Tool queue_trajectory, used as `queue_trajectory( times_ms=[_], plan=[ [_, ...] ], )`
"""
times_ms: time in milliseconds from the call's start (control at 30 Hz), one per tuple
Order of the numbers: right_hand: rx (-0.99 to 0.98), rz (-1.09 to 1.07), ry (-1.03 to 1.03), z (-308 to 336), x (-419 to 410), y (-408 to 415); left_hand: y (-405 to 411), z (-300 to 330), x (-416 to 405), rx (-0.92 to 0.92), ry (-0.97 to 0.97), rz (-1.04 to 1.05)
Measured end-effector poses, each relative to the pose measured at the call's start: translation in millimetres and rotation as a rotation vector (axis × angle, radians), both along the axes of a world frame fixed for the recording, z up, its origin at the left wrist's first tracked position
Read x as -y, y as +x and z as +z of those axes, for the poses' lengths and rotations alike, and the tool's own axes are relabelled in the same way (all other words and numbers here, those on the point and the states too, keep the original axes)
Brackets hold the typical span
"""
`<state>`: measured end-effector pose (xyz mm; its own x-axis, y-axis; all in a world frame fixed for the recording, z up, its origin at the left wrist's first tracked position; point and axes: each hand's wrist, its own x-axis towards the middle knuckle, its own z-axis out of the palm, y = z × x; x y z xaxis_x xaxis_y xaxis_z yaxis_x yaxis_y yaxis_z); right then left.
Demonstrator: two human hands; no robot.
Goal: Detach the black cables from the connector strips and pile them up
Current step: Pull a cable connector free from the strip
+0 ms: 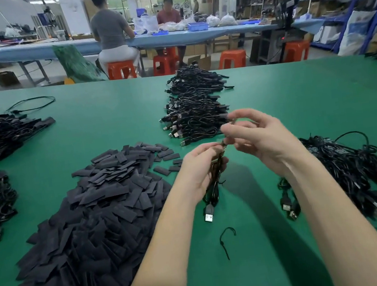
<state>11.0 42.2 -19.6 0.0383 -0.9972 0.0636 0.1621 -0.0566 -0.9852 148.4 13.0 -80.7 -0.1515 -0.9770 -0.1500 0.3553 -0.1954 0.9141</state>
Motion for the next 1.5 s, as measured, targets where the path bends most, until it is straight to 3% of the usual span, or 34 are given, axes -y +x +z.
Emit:
queue_trajectory(
  times_ms=[100, 200, 433, 900, 1333, 1500],
  plan=[
    [0.227, -0.051, 0.061, -23, -7, -18, 5, 4, -4, 0.002, 0.025, -0.093],
    [0.303, -0.106, 0.099, -40, -5, -21, 8, 7, -6, 0.017, 0.067, -0.221],
    [0.259, -0.140, 0.075, -54, -1, -20, 9, 13, -11, -0.030, 0.170, -0.256],
    [0.211, -0.159, 0.047, -57, 0, -18, 7, 11, -12, -0.084, 0.188, -0.259],
    [0.237, 0.110, 0.078, -53, -3, -37, 18, 14, -13, 0.099, -0.015, -0.344],
    [0.272, 0.137, -0.043, -52, -4, -34, 21, 14, -14, 0.028, -0.033, -0.399]
  ],
)
